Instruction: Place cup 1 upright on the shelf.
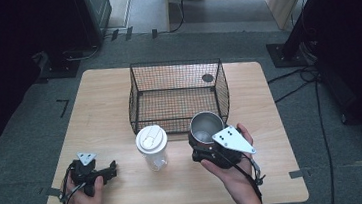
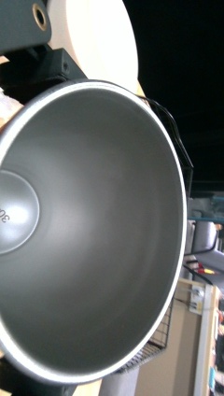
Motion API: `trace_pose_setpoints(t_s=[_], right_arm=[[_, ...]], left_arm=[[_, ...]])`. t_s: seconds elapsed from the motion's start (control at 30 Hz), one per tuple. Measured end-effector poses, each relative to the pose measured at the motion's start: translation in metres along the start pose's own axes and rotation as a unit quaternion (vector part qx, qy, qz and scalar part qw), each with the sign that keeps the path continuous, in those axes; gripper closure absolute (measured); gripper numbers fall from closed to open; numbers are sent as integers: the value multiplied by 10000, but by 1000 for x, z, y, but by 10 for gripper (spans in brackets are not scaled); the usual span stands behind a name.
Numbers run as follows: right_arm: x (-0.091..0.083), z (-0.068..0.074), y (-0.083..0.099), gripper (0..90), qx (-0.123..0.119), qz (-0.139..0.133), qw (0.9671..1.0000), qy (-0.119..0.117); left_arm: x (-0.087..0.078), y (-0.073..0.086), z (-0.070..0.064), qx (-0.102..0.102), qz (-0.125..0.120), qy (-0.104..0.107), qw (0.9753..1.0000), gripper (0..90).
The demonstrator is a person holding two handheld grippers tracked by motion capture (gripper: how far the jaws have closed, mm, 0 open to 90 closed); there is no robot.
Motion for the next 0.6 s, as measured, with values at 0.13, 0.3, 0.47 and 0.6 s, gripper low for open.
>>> trace_pose_setpoints(t_s=[0.13,0.3,0.47,0.6], right_arm=[[4,-2,-3,75,-19,-112,9999,83],[9,-6,-8,75,32,-373,9992,134],[17,-12,-12,75,-1,-690,9970,351],[21,-14,-14,75,112,-733,9967,327]], left_arm=[[0,0,0,2,0,0,10000,0],[0,0,0,2,1,-2,10000,0],[0,0,0,3,1,-1,10000,0],[0,0,0,7,7,-2,10000,0]])
Point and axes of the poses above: each handheld gripper's, and its own axes: x roughly forward along the jaws, y roughly out of its underside, z roughly to its left, the point moved 5 cm from there along x, roughly forward along the jaws, and after that the axes turned 1 degree about z, right-handed, at the moved point
